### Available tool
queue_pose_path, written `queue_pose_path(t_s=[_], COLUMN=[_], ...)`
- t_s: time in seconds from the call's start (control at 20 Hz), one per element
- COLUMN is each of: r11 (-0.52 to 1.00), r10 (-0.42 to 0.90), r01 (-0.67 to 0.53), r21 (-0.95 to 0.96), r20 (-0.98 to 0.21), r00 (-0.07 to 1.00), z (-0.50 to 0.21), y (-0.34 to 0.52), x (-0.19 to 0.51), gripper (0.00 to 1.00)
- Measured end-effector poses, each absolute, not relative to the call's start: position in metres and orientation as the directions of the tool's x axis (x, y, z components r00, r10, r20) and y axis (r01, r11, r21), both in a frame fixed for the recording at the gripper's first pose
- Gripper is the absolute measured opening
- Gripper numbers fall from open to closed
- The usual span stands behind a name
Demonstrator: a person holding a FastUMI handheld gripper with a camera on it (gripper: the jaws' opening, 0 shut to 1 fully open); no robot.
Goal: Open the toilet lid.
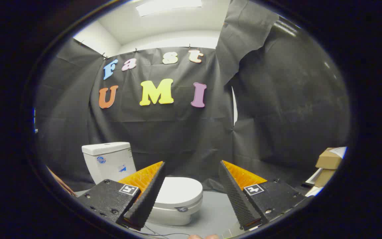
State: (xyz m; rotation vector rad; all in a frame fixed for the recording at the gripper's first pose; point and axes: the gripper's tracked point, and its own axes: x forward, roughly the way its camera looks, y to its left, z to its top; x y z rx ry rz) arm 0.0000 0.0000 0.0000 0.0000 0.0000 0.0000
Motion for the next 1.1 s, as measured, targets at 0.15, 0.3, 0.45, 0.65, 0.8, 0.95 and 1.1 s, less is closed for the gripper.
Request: queue_pose_path(t_s=[0.15, 0.3, 0.45, 0.65, 0.8, 0.95, 1.1], r11=[1.0, 1.0, 0.999, 0.999, 0.997, 0.998, 0.999], r10=[-0.004, 0.009, 0.023, 0.018, -0.004, -0.019, -0.02], r01=[0.004, -0.009, -0.025, -0.02, 0.0, 0.015, 0.016], r21=[-0.025, -0.025, -0.036, -0.035, -0.076, -0.062, -0.048], r20=[-0.001, -0.015, -0.046, -0.048, -0.051, -0.055, -0.074], r00=[1.0, 1.0, 0.999, 0.999, 0.999, 0.998, 0.997], z=[-0.002, -0.007, -0.02, -0.021, -0.027, -0.024, -0.034], y=[-0.001, 0.006, 0.012, 0.013, 0.009, 0.008, 0.012], x=[0.001, 0.004, 0.008, 0.006, 0.008, 0.01, 0.012], gripper=[1.0, 1.0, 1.0, 1.0, 1.0, 1.0, 1.0])
